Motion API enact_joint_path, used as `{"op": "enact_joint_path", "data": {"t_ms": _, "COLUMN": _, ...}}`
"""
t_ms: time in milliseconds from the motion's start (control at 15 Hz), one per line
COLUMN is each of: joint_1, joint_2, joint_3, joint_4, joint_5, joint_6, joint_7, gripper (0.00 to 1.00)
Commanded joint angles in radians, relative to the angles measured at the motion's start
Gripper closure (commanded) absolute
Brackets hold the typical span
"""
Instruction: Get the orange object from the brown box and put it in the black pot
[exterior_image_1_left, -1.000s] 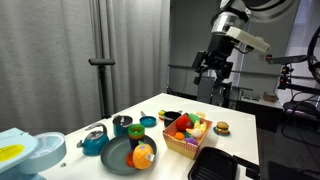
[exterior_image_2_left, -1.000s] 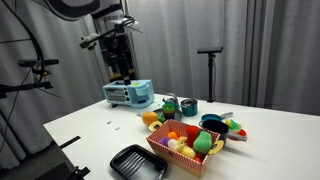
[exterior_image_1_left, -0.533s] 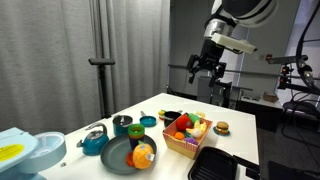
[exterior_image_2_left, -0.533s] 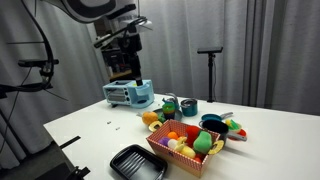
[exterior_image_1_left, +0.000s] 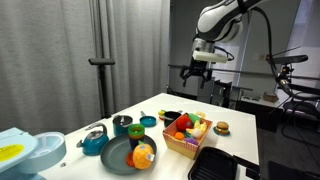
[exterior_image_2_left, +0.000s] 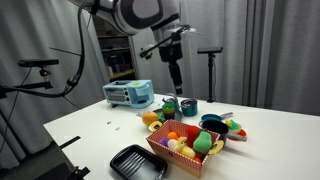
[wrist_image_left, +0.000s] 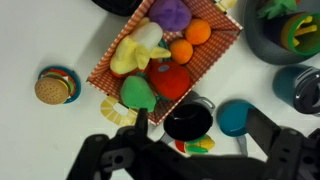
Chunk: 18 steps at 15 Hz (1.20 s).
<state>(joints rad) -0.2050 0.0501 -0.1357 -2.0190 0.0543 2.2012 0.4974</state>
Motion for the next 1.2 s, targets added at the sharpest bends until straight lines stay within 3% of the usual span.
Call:
{"op": "enact_joint_path", "data": {"t_ms": 0, "joint_1": 0.01, "joint_2": 0.147, "joint_3": -0.038, "joint_4": 0.105, "joint_5": -0.024, "joint_6": 0.01, "joint_7": 0.045, "gripper": 0.0}}
{"op": "enact_joint_path", "data": {"t_ms": 333, "joint_1": 0.029, "joint_2": 0.244, "joint_3": -0.076, "joint_4": 0.118, "joint_5": -0.036, "joint_6": 0.006, "joint_7": 0.094, "gripper": 0.0}}
{"op": "enact_joint_path", "data": {"t_ms": 1000, "joint_1": 0.036, "joint_2": 0.231, "joint_3": -0.076, "joint_4": 0.098, "joint_5": -0.014, "joint_6": 0.022, "joint_7": 0.086, "gripper": 0.0}}
{"op": "enact_joint_path", "data": {"t_ms": 1133, "joint_1": 0.043, "joint_2": 0.278, "joint_3": -0.074, "joint_4": 0.131, "joint_5": -0.02, "joint_6": 0.035, "joint_7": 0.099, "gripper": 0.0}}
